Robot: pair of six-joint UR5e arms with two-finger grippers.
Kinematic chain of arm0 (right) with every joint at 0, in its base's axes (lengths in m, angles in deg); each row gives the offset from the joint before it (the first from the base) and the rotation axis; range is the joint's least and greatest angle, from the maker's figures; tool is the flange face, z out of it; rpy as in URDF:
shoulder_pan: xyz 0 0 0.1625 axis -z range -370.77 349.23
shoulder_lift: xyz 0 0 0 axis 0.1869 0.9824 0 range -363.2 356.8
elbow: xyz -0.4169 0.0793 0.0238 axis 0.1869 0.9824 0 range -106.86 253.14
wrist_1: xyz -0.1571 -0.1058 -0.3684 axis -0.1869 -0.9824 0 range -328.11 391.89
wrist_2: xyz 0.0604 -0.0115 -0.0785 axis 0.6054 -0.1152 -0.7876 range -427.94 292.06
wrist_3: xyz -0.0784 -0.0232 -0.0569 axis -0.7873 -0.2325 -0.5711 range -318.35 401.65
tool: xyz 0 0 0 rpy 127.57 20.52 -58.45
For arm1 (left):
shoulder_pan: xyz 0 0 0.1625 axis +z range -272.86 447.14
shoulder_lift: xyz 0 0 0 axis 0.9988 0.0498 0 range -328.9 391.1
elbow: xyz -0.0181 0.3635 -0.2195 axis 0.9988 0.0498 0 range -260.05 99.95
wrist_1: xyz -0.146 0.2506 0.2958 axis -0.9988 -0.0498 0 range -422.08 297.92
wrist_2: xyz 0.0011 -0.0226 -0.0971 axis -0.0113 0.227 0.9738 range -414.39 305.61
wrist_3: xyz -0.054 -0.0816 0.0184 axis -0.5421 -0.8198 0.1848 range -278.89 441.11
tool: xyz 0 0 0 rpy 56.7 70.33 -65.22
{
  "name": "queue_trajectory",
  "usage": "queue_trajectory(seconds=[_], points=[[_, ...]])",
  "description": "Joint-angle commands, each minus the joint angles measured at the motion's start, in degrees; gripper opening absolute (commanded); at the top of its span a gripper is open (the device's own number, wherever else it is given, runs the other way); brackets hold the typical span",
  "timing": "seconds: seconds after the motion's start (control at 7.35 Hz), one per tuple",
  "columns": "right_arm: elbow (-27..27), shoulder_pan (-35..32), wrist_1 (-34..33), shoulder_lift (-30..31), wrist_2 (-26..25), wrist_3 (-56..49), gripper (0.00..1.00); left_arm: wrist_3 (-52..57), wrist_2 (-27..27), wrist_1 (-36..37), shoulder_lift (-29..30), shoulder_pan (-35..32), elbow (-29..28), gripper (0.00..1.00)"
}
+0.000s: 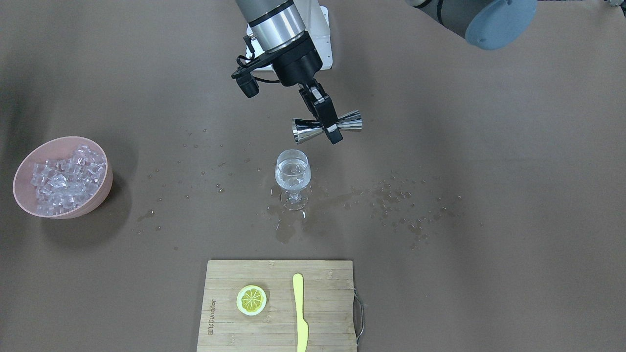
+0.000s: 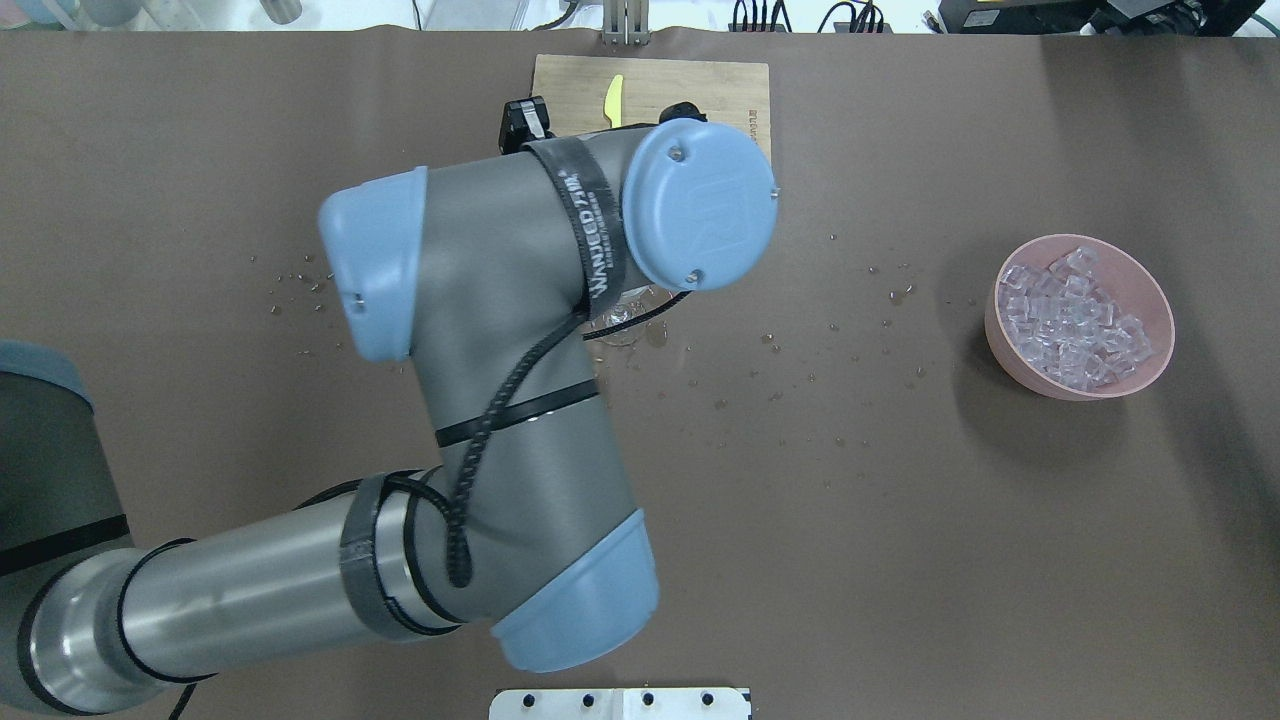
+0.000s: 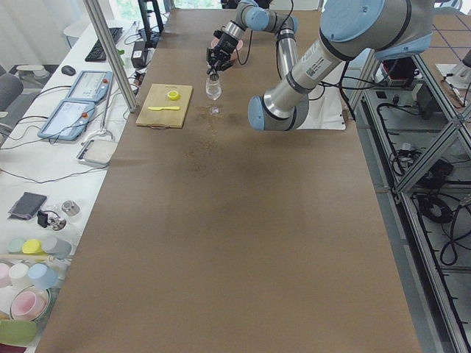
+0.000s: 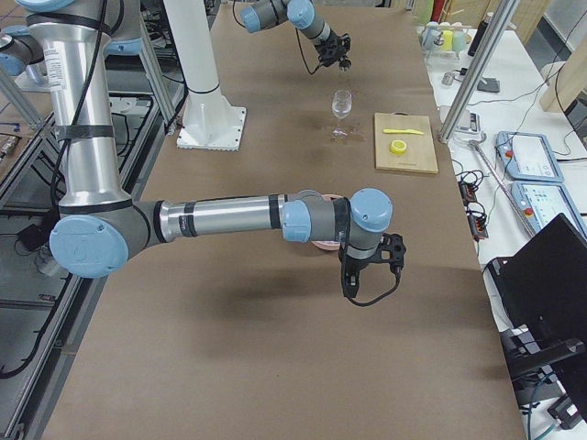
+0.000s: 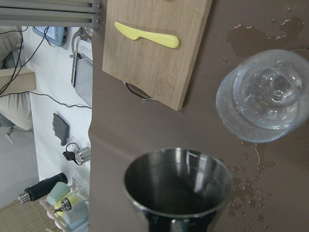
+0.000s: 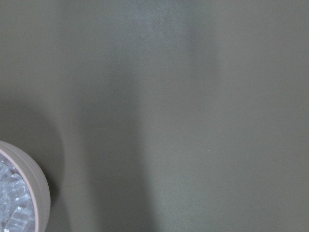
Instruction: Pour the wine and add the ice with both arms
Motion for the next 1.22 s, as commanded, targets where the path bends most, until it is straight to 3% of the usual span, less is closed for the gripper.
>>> queue_trajectory(seconds=[0.0,0.41,0.82,1.09], points=[[-0.7,0.0,-0.2,-0.7,0.6,0.0,1.0,-1.0,5.5,-8.0,-7.3,-4.3,8.0,0.0],[-2.0,0.0,-0.3,-0.7,0.5,1.2,1.0,-16.0,11.6,-17.7,-15.2,-9.5,12.8,0.0],[-2.6,0.0,-0.3,-1.2,0.5,1.7,1.0,-19.1,13.4,-22.9,-22.1,-16.2,13.2,0.0],[-2.6,0.1,-0.3,-1.3,0.5,2.2,1.0,-21.2,16.4,-40.5,-33.6,-18.5,12.9,0.0]])
